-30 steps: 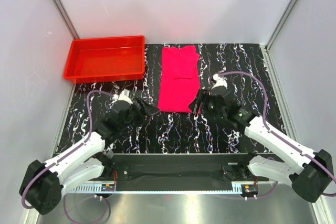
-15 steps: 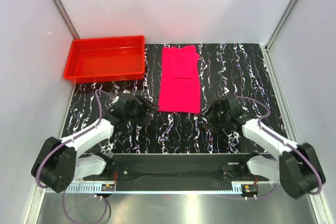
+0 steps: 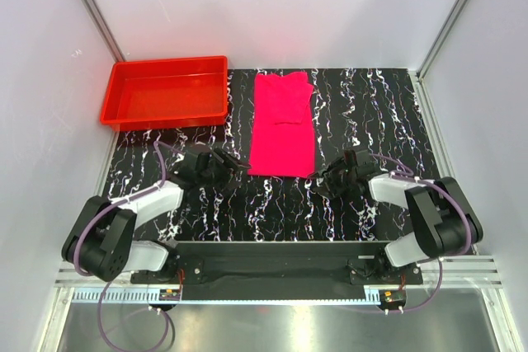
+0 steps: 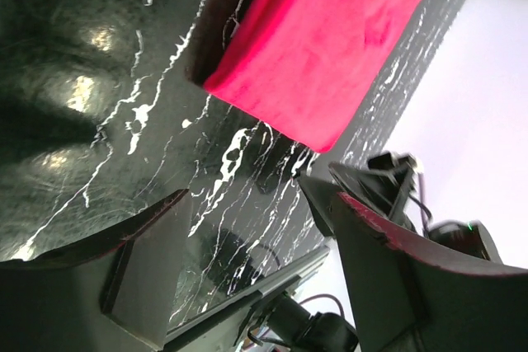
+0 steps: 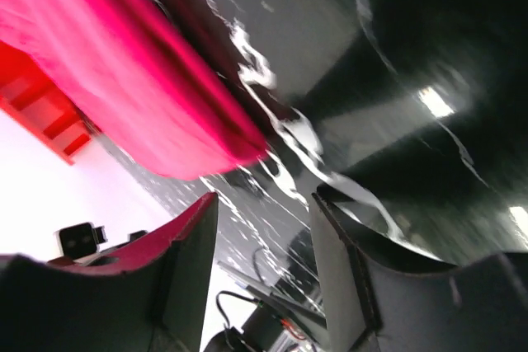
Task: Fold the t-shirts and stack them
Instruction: Fold the tshirt
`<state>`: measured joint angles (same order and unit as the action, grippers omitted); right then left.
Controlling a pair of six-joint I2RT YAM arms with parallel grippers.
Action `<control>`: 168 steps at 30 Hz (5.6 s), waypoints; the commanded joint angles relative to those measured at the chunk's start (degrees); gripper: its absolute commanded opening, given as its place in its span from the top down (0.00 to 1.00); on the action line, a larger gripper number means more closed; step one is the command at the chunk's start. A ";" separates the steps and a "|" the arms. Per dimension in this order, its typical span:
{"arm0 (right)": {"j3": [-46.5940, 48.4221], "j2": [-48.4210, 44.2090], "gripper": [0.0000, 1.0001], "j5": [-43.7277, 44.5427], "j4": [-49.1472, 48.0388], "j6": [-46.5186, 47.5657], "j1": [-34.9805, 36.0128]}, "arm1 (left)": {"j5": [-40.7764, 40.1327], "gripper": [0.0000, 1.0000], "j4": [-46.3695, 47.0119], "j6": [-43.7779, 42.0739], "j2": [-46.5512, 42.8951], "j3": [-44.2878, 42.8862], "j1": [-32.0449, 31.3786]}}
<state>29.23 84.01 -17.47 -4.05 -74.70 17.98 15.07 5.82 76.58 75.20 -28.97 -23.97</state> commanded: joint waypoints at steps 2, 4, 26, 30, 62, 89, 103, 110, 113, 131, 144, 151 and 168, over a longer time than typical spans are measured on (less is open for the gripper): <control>1.00 4.67 0.44 2.09 -5.25 1.57 -0.49 | 3.56 0.27 6.47 -0.55 1.18 1.11 0.41; 0.65 7.20 0.44 2.62 -7.79 1.13 -0.66 | 3.39 0.27 6.74 -1.16 1.27 1.37 0.32; 1.09 13.73 1.00 3.68 -8.60 2.80 -0.84 | -0.74 0.18 12.09 -4.77 8.03 0.85 0.24; 1.97 12.85 1.00 3.32 -7.20 3.68 -0.84 | -1.88 0.21 14.65 -6.26 11.01 -0.20 -0.38; 2.50 4.76 0.53 3.23 0.01 8.25 -1.54 | 0.57 1.00 10.26 -8.99 20.17 -5.05 -1.96; 0.12 -4.63 1.00 -1.41 13.27 14.66 -1.54 | 2.77 1.00 -4.58 -21.46 7.18 -4.00 -3.45; -5.15 -43.38 1.00 -6.34 46.31 16.51 -0.40 | -4.26 1.00 -28.84 -9.26 -30.27 7.43 -18.73; 0.01 -46.57 1.00 -6.35 53.36 19.14 -0.14 | -5.49 1.00 -32.10 -6.52 -35.30 4.82 -22.00; 7.02 -40.96 1.00 -4.77 53.36 22.22 -0.14 | -5.93 1.00 -34.03 -9.41 -31.62 0.16 -22.18; 48.09 4.73 1.00 -1.07 46.86 36.37 -0.31 | 0.65 1.00 -42.22 -32.80 5.73 -39.30 -2.41; 58.21 22.93 0.97 -7.22 42.20 38.30 -3.29 | 7.87 1.00 -35.80 -32.54 24.01 -47.05 2.61; 65.06 31.82 0.90 -11.09 40.97 41.47 -4.97 | 9.80 1.00 -32.47 -34.91 31.58 -52.67 4.19; 68.59 30.43 0.89 -12.76 42.90 41.03 -6.02 | 11.38 1.00 -27.54 -33.87 30.71 -56.90 5.60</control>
<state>97.14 119.31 -28.62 39.27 -33.30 12.23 23.97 -25.34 42.50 109.56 -83.88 -18.63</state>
